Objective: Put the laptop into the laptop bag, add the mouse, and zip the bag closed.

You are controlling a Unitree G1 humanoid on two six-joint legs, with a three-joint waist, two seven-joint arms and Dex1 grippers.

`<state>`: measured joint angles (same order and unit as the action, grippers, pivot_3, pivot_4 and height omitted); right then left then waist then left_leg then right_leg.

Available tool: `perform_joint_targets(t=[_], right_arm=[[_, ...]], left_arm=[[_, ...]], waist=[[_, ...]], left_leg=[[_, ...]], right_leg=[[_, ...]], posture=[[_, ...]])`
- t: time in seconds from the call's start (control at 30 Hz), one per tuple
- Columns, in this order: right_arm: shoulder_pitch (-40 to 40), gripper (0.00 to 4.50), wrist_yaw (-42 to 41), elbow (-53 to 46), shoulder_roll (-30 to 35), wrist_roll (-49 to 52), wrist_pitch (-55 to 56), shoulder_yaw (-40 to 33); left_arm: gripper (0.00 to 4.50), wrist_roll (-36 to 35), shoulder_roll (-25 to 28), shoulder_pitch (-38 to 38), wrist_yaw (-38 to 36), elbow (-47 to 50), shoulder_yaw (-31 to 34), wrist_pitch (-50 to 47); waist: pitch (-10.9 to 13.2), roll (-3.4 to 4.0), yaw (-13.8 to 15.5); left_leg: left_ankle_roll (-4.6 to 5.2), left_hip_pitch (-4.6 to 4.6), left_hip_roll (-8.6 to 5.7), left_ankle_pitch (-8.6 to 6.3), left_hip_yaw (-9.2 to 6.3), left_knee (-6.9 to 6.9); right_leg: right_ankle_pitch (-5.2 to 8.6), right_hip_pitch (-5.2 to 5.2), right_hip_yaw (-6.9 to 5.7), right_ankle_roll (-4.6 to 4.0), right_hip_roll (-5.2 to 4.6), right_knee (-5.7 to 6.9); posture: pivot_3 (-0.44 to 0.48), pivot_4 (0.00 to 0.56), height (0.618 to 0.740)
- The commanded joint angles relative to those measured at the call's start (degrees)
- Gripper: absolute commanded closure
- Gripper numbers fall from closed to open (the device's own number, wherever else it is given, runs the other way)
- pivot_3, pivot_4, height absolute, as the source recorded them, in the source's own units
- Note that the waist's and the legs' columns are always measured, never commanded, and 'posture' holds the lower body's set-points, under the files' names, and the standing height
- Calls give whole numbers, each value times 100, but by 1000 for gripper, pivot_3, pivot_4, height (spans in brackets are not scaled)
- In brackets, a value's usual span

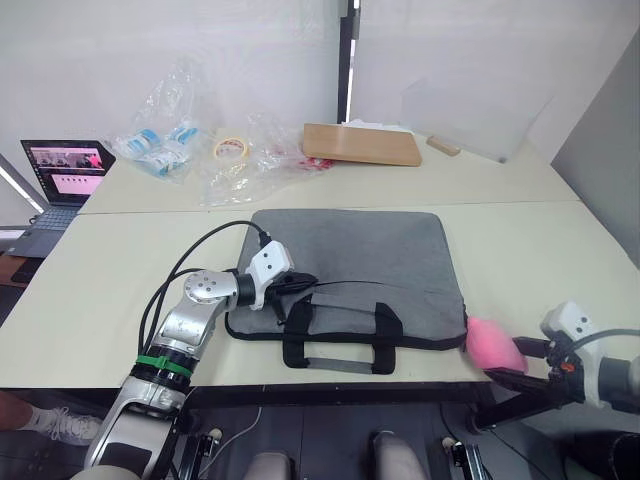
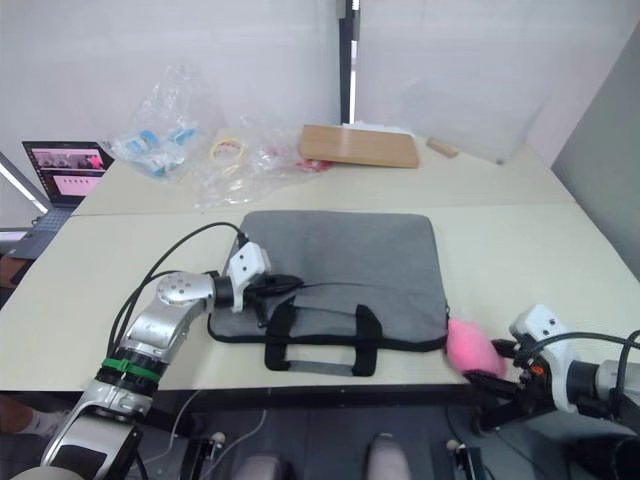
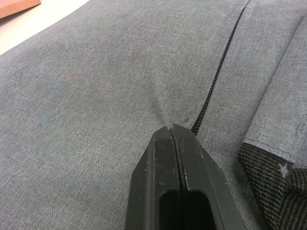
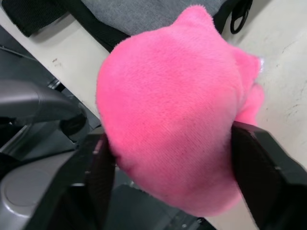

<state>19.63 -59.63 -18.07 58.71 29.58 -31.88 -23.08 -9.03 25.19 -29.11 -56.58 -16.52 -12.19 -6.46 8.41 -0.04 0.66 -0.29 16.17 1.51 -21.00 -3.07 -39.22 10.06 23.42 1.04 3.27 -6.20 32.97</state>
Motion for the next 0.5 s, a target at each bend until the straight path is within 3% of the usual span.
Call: perform_joint_targets(t=[0.03, 0.17, 0.23, 0.5], right_arm=[[-103, 2560, -244, 267, 55, -88, 229, -117], [-280, 3976, -424, 672, 184, -247, 454, -207], [-373, 4464, -524, 871, 259, -362, 621, -218], [-1455, 4464, -386, 1981, 371, -1005, 1462, 57]], left_arm=[[4500, 345, -57, 303, -81, -336, -417, -226], [4500, 375, -61, 306, -102, -364, -415, -202], [4500, 391, -60, 299, -94, -380, -414, -183], [4500, 445, -25, 364, -174, -288, -518, -259]], waist=[[0, 0, 4], [0, 0, 5], [0, 0, 6], [-1, 3, -4]], left_leg=[[0, -1, 0, 0, 0, 0], [9, -12, -1, -5, -2, 0], [11, -12, -1, -6, -2, 0], [13, -15, -2, -7, -1, 0]], right_leg=[[0, -3, 0, -1, 0, -2], [2, -20, -2, -5, 0, -14], [3, -22, -2, -6, -1, -16], [3, -26, -1, -6, -1, -21]], posture=[[0, 150, 740], [0, 150, 740], [0, 150, 740], [0, 150, 740]])
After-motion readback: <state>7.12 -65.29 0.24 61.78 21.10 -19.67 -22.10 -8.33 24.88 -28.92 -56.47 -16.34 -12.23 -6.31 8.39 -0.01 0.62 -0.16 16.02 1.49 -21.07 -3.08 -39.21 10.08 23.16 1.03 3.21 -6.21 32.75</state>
